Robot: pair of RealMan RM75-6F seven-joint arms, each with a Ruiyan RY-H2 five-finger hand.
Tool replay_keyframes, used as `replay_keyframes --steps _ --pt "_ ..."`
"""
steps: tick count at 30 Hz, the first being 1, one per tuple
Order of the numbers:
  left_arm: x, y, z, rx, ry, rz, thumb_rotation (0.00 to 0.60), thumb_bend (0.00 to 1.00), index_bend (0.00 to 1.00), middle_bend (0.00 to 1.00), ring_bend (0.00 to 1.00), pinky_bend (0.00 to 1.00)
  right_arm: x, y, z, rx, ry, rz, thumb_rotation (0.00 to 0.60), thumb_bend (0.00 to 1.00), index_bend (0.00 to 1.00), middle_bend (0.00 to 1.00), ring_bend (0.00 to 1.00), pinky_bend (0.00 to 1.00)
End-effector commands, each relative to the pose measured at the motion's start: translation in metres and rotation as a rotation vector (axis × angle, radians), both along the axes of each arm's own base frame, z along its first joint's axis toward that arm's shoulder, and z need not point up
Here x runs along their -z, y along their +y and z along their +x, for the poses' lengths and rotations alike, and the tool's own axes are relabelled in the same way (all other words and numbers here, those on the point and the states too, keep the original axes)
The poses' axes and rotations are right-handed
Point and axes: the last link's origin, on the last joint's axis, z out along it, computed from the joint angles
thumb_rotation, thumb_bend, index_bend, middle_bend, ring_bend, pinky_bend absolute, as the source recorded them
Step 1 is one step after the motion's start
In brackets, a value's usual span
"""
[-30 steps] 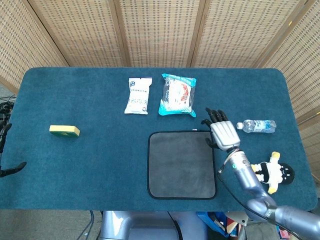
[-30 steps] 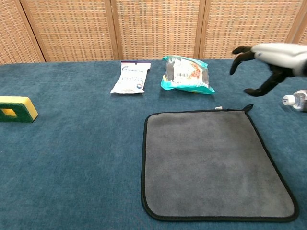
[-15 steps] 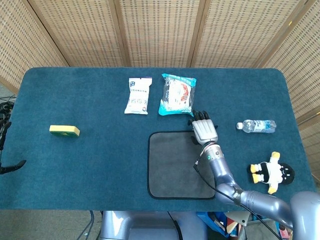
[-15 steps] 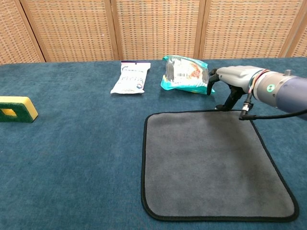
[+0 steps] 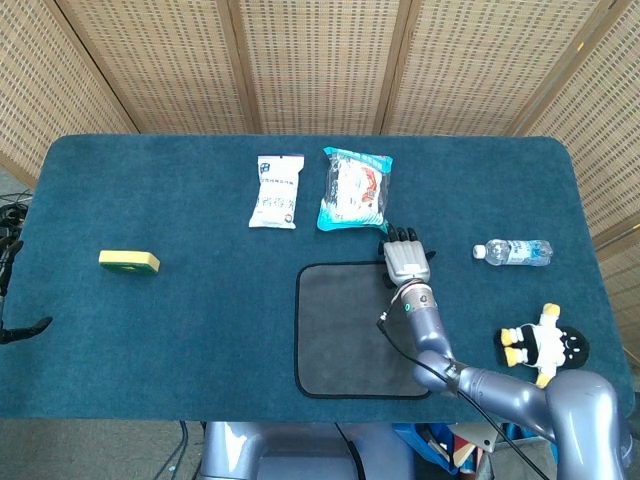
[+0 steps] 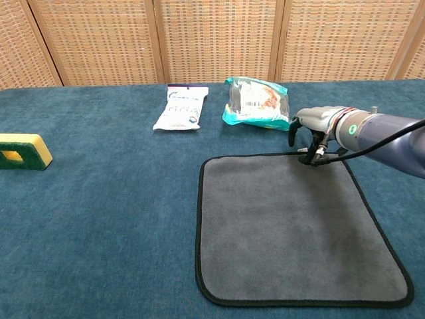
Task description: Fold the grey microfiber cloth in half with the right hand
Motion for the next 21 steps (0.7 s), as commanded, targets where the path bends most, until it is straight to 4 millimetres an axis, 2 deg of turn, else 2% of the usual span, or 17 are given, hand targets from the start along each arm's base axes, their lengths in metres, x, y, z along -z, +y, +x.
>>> replay_keyframes --steps 1,10,21 --pt "0.000 0.001 0.000 -0.001 0.000 0.000 0.600 0.11 0.00 0.00 0.00 0.00 0.005 -0.001 0.000 0.002 0.009 0.011 0.600 0.47 0.33 0.00 0.00 0.00" --pt "0.000 0.003 -0.002 -0.013 -0.001 -0.003 0.600 0.11 0.00 0.00 0.00 0.00 0.016 0.001 0.002 0.012 0.001 0.041 0.600 0.48 0.37 0.00 0.00 0.00" --pt "0.001 0.004 -0.002 -0.016 0.001 -0.005 0.600 0.11 0.00 0.00 0.00 0.00 0.017 0.002 0.000 0.016 0.004 0.046 0.600 0.50 0.50 0.00 0.00 0.00"
